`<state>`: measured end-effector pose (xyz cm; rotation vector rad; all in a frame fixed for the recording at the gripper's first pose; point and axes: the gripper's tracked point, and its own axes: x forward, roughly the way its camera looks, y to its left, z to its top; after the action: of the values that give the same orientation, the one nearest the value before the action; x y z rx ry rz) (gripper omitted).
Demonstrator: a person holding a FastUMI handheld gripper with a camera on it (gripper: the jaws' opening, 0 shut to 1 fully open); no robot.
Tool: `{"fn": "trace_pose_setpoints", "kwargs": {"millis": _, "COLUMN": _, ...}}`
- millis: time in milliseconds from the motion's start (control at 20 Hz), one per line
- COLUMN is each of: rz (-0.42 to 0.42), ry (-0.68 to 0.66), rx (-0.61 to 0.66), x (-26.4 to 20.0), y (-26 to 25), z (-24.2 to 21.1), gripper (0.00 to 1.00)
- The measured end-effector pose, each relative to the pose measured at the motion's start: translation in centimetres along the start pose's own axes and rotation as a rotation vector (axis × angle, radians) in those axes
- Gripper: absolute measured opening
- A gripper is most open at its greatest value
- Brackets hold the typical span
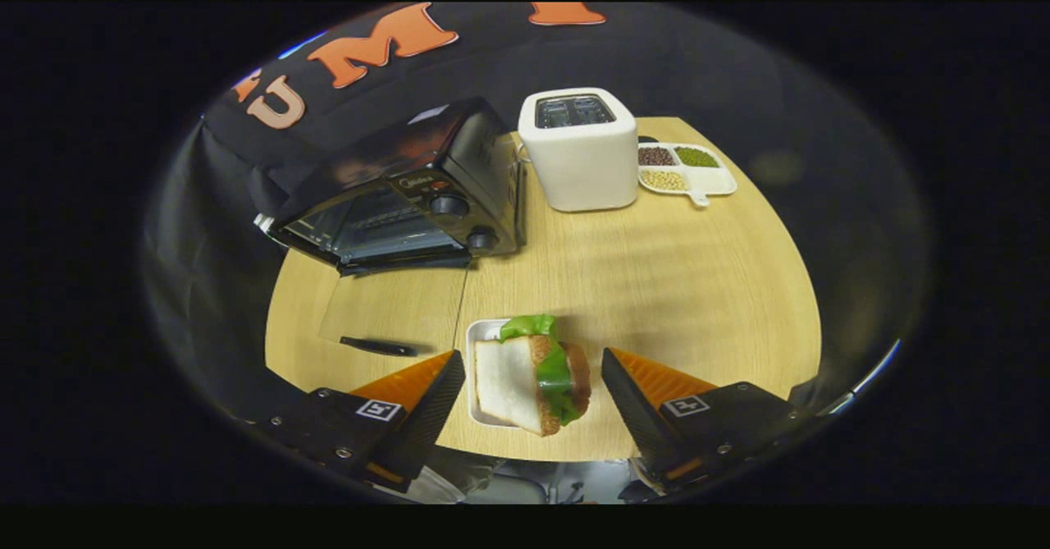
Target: Open the toaster oven, put the food inside, and close the toaster oven door.
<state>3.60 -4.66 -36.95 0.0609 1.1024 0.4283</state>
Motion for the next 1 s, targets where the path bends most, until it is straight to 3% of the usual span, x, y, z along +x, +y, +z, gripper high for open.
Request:
{"fn": "trace_pose_setpoints", "kwargs": {"millis": 300, "rz": 0.036, "ry": 0.092, "rx": 0.056, "x": 3.0, "y": 0.2, "z": -1.8, "gripper": 0.98}}
{"fn": "trace_pose_setpoints", "kwargs": {"millis": 400, "rz": 0.023, "ry": 0.111, "rx": 0.052, "x": 3.3, "y": -0.4, "z": -2.2, "gripper": 0.88}}
{"fn": "trace_pose_setpoints", "kwargs": {"millis": 450, "rz": 0.028, "ry": 0.118, "rx": 0.06, "x": 3.3, "y": -0.4, "z": -2.2, "gripper": 0.75}}
{"fn": "trace_pose_setpoints", "kwargs": {"millis": 550, "rz": 0.054, "ry": 0.116, "rx": 0.077, "x": 3.4, "y": 0.1, "z": -2.2, "gripper": 0.58}}
{"fn": "trace_pose_setpoints", "kwargs": {"millis": 750, "rz": 0.088, "ry": 0.088, "rx": 0.091, "x": 2.0, "y": 1.1, "z": -1.6, "gripper": 0.32}}
{"fn": "trace_pose_setpoints", "kwargs": {"millis": 1000, "rz": 0.055, "ry": 0.056, "rx": 0.03, "x": -0.1, "y": 2.0, "z": -1.3, "gripper": 0.29}}
